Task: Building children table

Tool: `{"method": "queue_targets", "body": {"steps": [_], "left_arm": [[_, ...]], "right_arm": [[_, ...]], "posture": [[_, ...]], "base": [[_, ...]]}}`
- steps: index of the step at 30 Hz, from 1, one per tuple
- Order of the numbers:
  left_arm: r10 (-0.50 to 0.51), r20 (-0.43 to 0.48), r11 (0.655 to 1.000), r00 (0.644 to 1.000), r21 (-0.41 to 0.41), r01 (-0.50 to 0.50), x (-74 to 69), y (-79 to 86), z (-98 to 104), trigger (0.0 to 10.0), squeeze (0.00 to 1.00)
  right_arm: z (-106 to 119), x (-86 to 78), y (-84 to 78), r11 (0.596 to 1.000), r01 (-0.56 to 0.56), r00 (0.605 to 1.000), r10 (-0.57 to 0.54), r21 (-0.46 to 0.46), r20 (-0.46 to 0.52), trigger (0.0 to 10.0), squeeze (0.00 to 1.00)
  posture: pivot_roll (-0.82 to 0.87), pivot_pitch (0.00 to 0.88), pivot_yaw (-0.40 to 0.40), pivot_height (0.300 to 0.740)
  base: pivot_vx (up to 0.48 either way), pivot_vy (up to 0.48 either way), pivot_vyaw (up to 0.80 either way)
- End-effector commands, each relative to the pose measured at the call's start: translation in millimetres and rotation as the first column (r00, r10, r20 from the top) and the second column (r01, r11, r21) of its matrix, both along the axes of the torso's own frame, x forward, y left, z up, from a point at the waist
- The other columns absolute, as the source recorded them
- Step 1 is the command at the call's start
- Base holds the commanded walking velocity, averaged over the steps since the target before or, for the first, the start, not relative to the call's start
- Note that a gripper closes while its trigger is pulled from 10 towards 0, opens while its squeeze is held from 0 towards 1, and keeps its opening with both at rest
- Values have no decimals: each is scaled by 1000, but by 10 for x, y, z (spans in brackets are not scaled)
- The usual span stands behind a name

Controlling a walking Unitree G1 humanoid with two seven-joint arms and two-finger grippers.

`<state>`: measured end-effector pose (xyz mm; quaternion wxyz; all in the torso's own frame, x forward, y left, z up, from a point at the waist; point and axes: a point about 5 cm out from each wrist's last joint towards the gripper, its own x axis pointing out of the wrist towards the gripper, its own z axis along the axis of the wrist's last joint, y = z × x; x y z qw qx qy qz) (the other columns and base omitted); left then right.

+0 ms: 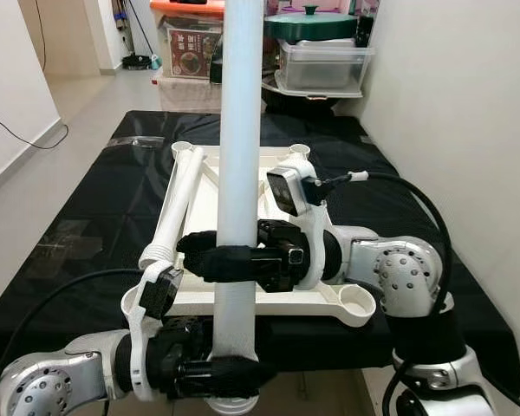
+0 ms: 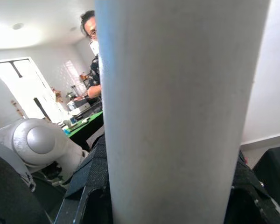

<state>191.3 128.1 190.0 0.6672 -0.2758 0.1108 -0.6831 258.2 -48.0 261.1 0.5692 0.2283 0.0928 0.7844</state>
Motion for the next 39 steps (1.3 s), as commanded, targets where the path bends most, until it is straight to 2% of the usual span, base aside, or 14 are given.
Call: {"method": "queue_targets", "body": {"steps": [1,4,5,6,7,25,26,28,29,32,33,36,37,39], "left_arm": [[-13,16,1000,1000,18,13,-8,-5,8,10000,0],[-21,31,1000,999,21,21,-3,-16,20,10000,0],[-33,41,999,999,32,32,-9,-23,13,3922,0],[-33,41,999,999,32,32,-9,-23,13,3922,0],[-45,49,998,998,40,43,-20,-25,5,0,0],[-33,77,999,996,18,32,-14,-13,6,0,0],[-29,80,999,996,17,28,-9,-13,4,0,0],[-27,81,1000,996,18,25,-4,-16,3,0,0],[-25,81,1000,996,20,24,-2,-19,-1,0,0],[-24,84,999,996,26,22,-2,-23,-11,0,0],[-20,86,999,996,33,17,0,-24,-20,0,0],[32,102,998,994,57,-38,47,-4,-37,0,0],[32,102,998,994,57,-38,47,-4,-37,0,0],[83,116,993,990,72,-92,98,16,-43,0,0]], "right_arm": [[45,-40,23,999,-38,999,37,8,15,0,0],[27,-69,48,998,-55,998,55,7,6,0,0],[12,-89,64,998,-65,998,65,6,1,0,0],[12,-89,64,998,-65,998,65,6,1,0,0],[-2,-106,77,997,-72,997,72,4,-3,0,0],[-56,-51,55,1000,7,1000,-7,10,-17,0,0],[-61,-41,56,1000,23,1000,-22,10,-13,2471,0],[-65,-37,56,999,30,999,-30,10,-12,2471,0],[-80,-22,57,998,63,998,-63,-8,-2,10000,0],[-93,-9,58,996,86,996,-87,-19,-1,10000,0],[-101,14,55,993,119,993,-119,-25,-5,10000,1000],[-87,137,21,966,256,967,-256,-36,-5,10000,1000],[-87,137,21,966,256,967,-256,-36,-5,10000,1000],[-81,286,-20,919,389,921,-390,-60,-10,10000,1000]], "posture": [[84,0,-102,740],[84,0,-102,740],[80,0,-100,740],[80,0,-100,740],[79,0,-99,740],[81,0,-95,740],[81,0,-95,740],[80,0,-95,740],[79,0,-94,740],[79,0,-94,740],[76,0,-95,740],[74,0,-97,740],[74,0,-97,740],[74,0,-97,740]], "base": [[0,0,0],[0,0,0],[0,0,0],[0,0,0],[0,0,0],[0,0,0],[0,0,0],[0,0,0],[0,0,0],[0,0,0],[0,0,0],[0,0,0],[0,0,0],[0,0,0]]}}
